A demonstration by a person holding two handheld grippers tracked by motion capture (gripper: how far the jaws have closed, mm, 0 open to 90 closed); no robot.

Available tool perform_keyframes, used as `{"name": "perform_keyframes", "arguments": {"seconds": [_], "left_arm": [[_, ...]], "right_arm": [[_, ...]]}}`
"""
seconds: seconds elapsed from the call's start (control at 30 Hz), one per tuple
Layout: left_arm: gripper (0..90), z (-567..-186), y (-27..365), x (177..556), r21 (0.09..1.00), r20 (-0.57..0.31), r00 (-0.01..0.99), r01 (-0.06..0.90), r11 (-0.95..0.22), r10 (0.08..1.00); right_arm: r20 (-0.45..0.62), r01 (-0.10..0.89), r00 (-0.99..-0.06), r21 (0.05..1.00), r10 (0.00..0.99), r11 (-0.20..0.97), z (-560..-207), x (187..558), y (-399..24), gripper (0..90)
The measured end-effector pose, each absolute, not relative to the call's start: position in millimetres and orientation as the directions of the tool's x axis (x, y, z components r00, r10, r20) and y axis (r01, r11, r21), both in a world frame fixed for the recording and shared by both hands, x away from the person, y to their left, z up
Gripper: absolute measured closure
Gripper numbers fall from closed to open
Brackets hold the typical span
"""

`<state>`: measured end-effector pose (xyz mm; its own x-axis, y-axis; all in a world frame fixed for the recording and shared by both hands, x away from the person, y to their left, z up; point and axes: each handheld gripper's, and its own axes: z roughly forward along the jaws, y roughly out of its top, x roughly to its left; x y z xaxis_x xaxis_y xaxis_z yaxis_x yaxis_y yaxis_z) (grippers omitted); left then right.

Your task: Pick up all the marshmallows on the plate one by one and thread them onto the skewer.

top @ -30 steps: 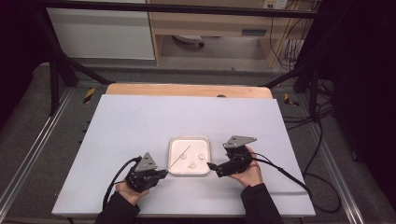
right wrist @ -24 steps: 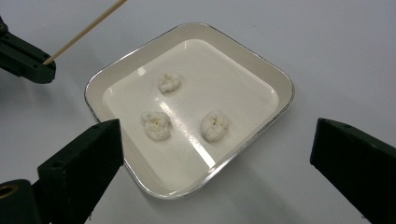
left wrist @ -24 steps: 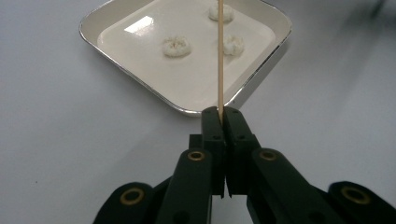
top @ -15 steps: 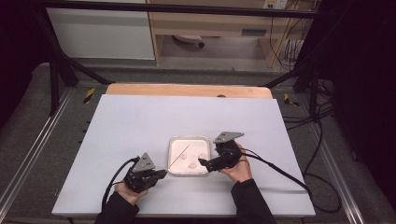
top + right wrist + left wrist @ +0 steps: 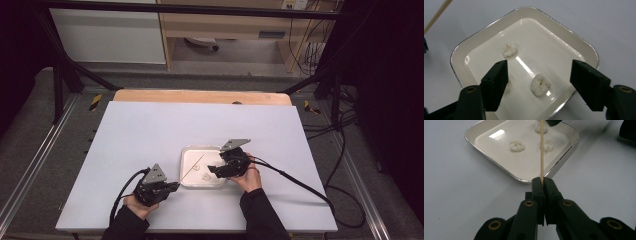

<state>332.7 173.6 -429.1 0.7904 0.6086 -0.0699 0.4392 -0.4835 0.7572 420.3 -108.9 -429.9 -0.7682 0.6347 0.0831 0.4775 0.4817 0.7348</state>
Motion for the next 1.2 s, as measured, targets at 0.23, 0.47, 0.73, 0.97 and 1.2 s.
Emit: {"name": "perform_keyframes", "arguments": {"seconds": [0.23,0.47,0.73,0.97,1.2], "left_arm": [[88.3,-430.0,172.1,332.8,0.757,-0.073,0.793,0.439,-0.484,0.605],[88.4,-430.5,170.9,332.4,0.757,-0.074,0.794,0.438,-0.484,0.603],[88.4,-431.1,170.8,332.4,0.76,-0.078,0.794,0.439,-0.48,0.603],[88.4,-432.1,169.7,332.0,0.758,-0.076,0.796,0.438,-0.483,0.601],[88.5,-431.8,169.8,331.5,0.76,-0.081,0.799,0.436,-0.481,0.596]], "right_arm": [[0.055,0.481,-0.767,0.709,0.639,0.516,-440.0,424.1,-106.6,46.8],[0.042,0.479,-0.77,0.698,0.637,0.533,-443.1,425.3,-106.5,58.3],[0.036,0.473,-0.773,0.697,0.633,0.538,-446.2,423.4,-105.3,65.8],[0.035,0.469,-0.77,0.708,0.637,0.528,-447.4,422.0,-105.4,69.4],[0.078,0.488,-0.765,0.719,0.639,0.495,-439.1,421.2,-108.6,70.3]]}}
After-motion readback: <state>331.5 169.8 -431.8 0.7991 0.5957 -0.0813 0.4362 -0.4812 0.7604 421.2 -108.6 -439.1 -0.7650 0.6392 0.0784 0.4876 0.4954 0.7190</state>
